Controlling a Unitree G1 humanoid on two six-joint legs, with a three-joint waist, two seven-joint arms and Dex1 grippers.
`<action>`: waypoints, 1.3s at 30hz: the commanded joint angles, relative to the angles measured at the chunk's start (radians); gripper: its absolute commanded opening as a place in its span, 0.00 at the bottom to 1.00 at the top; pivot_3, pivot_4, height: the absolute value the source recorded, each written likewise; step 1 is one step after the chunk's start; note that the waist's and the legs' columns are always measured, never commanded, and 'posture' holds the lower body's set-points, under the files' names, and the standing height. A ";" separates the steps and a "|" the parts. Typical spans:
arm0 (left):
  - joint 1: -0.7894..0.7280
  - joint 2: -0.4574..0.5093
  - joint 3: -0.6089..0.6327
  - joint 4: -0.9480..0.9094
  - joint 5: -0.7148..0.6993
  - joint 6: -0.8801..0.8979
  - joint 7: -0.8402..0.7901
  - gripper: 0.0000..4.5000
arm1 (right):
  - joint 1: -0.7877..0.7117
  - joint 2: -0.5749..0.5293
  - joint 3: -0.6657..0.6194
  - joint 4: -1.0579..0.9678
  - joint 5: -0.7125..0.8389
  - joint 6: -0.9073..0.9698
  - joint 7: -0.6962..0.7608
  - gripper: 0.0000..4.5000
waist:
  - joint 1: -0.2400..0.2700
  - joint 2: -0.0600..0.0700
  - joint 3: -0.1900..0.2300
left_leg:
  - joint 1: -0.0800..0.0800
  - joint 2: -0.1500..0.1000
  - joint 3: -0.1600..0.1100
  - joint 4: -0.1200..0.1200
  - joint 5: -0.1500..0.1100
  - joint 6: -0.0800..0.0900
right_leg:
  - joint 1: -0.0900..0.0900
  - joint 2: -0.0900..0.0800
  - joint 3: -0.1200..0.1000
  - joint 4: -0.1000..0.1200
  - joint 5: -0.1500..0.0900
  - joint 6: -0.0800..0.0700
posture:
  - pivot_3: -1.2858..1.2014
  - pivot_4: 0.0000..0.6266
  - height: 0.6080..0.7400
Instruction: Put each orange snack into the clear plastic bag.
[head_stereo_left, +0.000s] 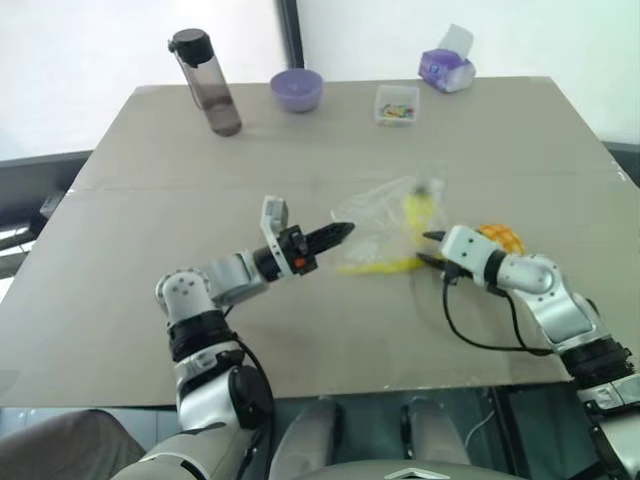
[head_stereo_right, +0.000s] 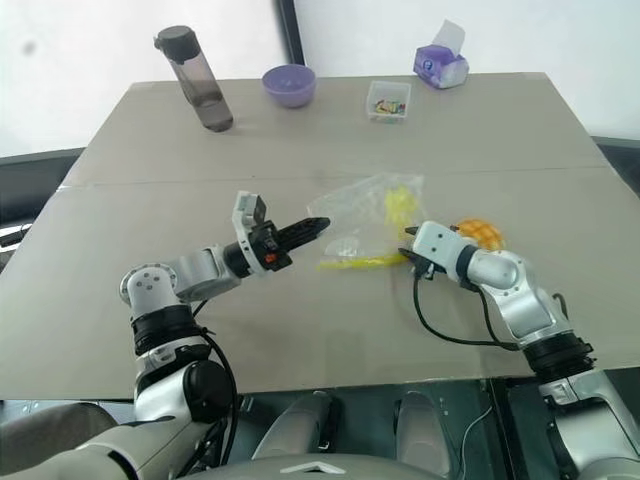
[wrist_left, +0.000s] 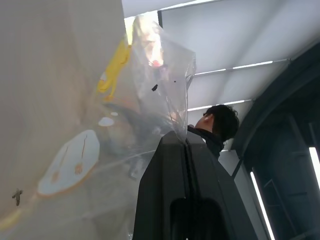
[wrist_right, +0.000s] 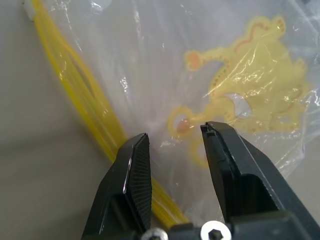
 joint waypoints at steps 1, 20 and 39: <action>0.000 0.017 0.008 -0.013 -0.026 -0.027 0.012 0.01 | 0.022 -0.026 -0.058 -0.094 0.100 -0.014 0.066 0.41 | 0.001 0.000 0.000 | 0.000 0.000 0.000 0.000 0.000 0.000 | 0.000 0.000 0.000 0.000 0.000 0.000 | 0.52 0.24 1.00; -0.006 0.049 -0.076 0.064 0.015 -0.123 0.005 0.01 | -0.008 -0.072 -0.018 0.054 -0.159 -0.167 -0.069 0.41 | 0.001 0.000 0.000 | 0.000 0.000 0.001 0.000 0.000 0.000 | -0.001 0.000 0.001 0.001 0.000 0.000 | 0.52 0.24 1.00; 0.110 0.169 -0.346 -0.071 0.277 -0.516 -0.217 0.34 | -0.079 -0.022 -0.045 0.044 -0.123 -0.139 -0.061 0.00 | -0.002 0.000 0.000 | 0.000 0.001 0.003 -0.001 0.000 0.000 | -0.001 0.001 0.003 0.000 0.000 0.000 | 0.52 0.24 1.00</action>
